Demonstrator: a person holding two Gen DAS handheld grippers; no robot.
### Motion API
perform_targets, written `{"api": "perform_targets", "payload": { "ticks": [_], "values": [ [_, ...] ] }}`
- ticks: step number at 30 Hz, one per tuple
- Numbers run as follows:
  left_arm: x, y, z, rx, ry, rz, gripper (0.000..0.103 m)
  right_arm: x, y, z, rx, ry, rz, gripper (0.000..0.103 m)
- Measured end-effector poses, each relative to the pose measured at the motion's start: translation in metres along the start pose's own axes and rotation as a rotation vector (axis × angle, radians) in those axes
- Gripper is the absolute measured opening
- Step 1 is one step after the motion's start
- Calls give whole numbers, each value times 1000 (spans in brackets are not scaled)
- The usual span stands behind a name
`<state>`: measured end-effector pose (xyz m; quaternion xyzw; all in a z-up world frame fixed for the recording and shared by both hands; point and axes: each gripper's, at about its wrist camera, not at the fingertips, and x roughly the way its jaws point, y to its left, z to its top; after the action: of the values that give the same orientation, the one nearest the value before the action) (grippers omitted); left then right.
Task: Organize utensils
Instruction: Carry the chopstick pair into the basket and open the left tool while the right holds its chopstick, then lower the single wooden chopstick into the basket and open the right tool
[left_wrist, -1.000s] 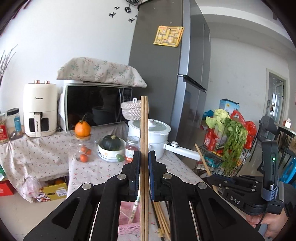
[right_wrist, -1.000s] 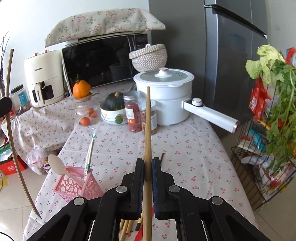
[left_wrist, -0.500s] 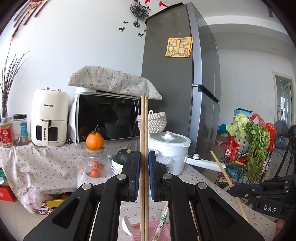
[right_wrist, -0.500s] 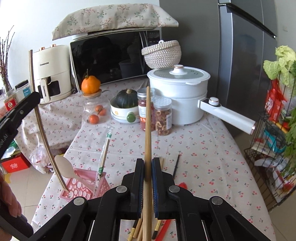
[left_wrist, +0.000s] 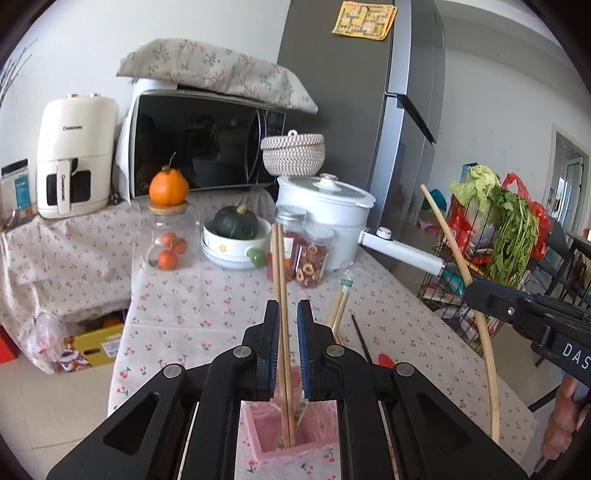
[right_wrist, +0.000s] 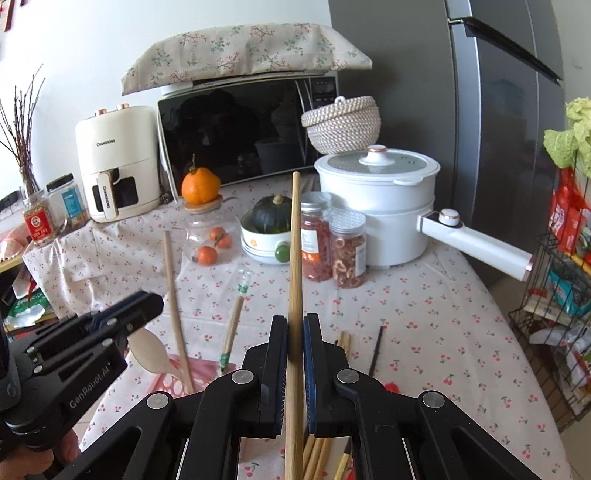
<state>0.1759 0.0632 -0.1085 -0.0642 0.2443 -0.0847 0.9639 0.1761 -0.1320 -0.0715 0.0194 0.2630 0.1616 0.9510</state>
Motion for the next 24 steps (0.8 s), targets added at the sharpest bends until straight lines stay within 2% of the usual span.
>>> {"api": "perform_targets", "payload": {
  "ticks": [2, 6, 13, 18, 24],
  "values": [
    [-6, 4, -1, -14, 32, -7, 13, 0, 2, 1, 19, -20, 19, 5],
    [-20, 12, -2, -45, 102, -8, 26, 4, 10, 3, 49, -68, 38, 5],
    [-33, 37, -12, -68, 284, 83, 40, 21, 33, 10, 127, -173, 54, 5],
    [-42, 64, -19, -91, 338, 108, 41, 36, 55, 11, 177, -275, 2, 5],
    [-48, 89, -19, -129, 352, 108, 41, 51, 75, 5, 178, -380, -152, 5]
  ]
}}
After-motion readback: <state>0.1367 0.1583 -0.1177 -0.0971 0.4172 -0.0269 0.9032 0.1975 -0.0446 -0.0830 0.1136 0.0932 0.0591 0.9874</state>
